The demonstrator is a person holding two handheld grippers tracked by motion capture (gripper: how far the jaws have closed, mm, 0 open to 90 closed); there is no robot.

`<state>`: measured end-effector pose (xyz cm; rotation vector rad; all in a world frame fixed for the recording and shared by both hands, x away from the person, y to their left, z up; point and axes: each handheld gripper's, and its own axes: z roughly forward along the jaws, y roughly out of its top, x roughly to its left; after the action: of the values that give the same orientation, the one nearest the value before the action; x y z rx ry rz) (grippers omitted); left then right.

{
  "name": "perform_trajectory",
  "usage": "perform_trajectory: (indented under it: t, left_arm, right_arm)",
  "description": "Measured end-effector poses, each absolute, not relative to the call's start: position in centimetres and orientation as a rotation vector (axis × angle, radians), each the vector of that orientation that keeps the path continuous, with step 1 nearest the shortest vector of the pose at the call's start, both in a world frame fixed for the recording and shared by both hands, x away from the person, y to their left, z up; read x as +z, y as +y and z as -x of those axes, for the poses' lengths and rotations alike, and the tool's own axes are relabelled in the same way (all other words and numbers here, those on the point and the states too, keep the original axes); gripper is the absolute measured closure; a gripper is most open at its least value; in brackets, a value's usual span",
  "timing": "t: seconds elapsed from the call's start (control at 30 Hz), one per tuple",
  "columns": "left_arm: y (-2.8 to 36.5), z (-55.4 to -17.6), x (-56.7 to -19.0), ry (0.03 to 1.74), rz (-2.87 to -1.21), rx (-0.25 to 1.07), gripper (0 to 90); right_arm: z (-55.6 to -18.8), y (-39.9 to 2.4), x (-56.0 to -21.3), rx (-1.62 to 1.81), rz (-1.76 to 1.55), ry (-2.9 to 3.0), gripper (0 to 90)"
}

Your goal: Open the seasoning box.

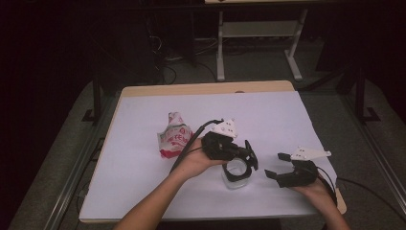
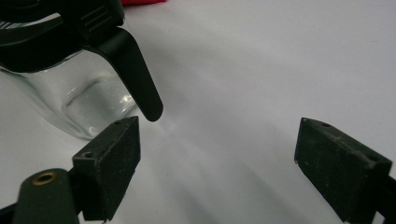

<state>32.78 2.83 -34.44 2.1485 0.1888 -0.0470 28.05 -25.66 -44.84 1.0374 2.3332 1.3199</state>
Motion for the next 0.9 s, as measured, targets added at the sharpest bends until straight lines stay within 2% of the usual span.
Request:
perform_trajectory:
  t: [0.9]
  left_arm:
    - [0.4, -33.4, -34.6, 0.168, -2.147, -0.068, 89.7]
  right_arm:
    - [-28.0, -25.6, -44.8, 1.326, -1.030, 2.335, 14.0]
